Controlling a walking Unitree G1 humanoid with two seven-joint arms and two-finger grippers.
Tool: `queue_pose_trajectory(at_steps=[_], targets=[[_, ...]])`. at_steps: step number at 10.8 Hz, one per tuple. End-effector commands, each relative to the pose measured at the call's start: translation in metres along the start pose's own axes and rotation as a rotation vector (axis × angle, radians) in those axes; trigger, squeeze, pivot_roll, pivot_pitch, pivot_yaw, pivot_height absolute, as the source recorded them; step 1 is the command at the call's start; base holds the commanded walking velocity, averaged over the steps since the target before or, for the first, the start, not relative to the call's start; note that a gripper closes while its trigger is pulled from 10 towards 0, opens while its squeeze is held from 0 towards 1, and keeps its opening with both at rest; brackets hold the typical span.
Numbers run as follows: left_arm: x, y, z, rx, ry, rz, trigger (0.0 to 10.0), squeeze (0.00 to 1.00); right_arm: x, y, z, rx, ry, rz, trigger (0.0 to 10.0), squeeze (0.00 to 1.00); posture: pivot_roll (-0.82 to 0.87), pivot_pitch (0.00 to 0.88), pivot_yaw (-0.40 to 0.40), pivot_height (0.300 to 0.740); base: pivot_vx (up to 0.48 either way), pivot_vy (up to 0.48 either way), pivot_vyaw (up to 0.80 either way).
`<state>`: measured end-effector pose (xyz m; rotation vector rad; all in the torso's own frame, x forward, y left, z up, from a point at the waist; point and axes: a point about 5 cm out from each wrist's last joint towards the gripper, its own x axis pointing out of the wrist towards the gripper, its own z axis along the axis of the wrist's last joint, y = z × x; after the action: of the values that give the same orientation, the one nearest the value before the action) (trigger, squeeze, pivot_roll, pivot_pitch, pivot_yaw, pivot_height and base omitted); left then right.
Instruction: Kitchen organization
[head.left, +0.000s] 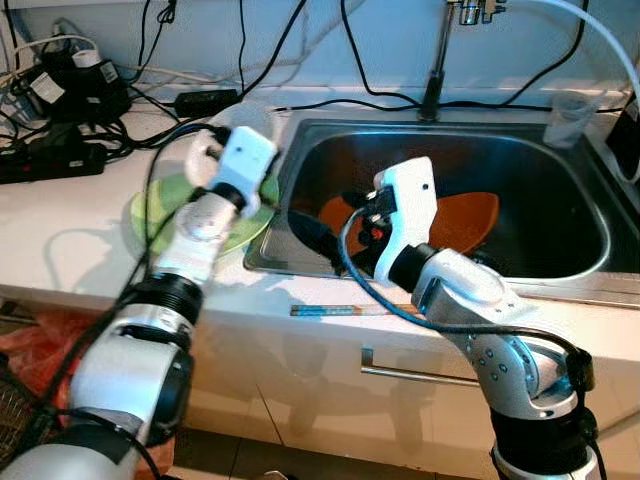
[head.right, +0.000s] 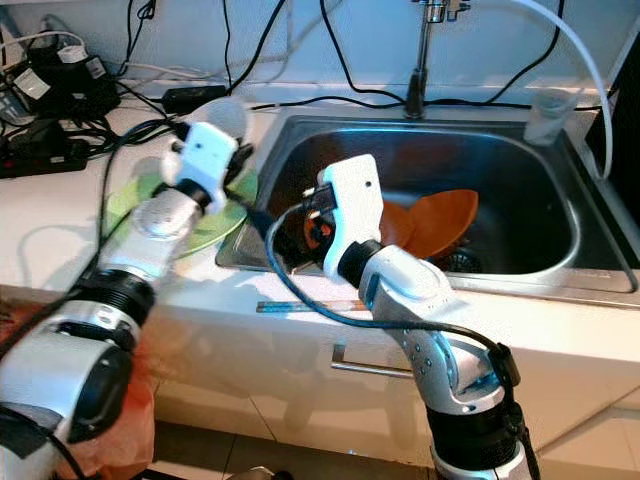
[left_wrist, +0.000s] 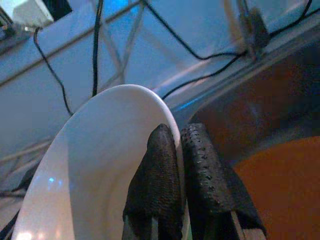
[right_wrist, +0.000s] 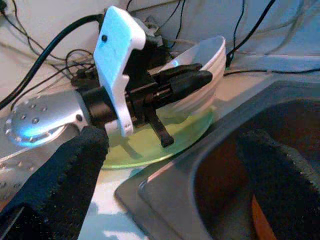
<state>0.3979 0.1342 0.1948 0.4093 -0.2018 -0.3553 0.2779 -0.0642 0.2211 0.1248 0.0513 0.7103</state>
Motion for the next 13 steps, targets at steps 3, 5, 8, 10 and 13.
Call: queue_pose_trajectory(at_steps=[3, 5, 8, 10, 13], targets=[[0.009, -0.024, 0.037, 0.009, -0.211, -0.039, 0.0, 0.0, 0.0, -0.023, 0.003, -0.098, 0.005, -0.207, 10.0, 0.0, -0.09, 0.0, 0.114, 0.74, 0.0, 0.0, 0.0], [0.013, -0.04, 0.046, -0.015, -0.256, -0.076, 0.0, 0.0, -0.007, -0.04, 0.003, -0.096, 0.013, -0.3, 10.0, 0.0, -0.1, 0.0, 0.116, 0.74, 0.0, 0.0, -0.26], [0.015, -0.051, 0.053, -0.05, -0.278, -0.109, 0.0, 0.0, -0.012, -0.045, 0.001, -0.105, 0.019, -0.337, 10.0, 0.0, -0.11, 0.0, 0.12, 0.74, 0.0, 0.0, -0.69], [0.014, -0.059, 0.051, -0.086, -0.274, -0.136, 0.0, 0.0, -0.016, -0.048, -0.001, -0.104, 0.024, -0.363, 10.0, 0.0, -0.11, 0.0, 0.13, 0.74, 0.0, 0.0, 0.0], [0.016, -0.065, 0.04, -0.187, -0.202, -0.152, 0.0, 0.0, -0.021, -0.058, -0.01, -0.111, 0.105, -0.44, 10.0, 0.0, -0.13, 0.0, 0.13, 0.74, 0.0, 0.0, 0.0]])
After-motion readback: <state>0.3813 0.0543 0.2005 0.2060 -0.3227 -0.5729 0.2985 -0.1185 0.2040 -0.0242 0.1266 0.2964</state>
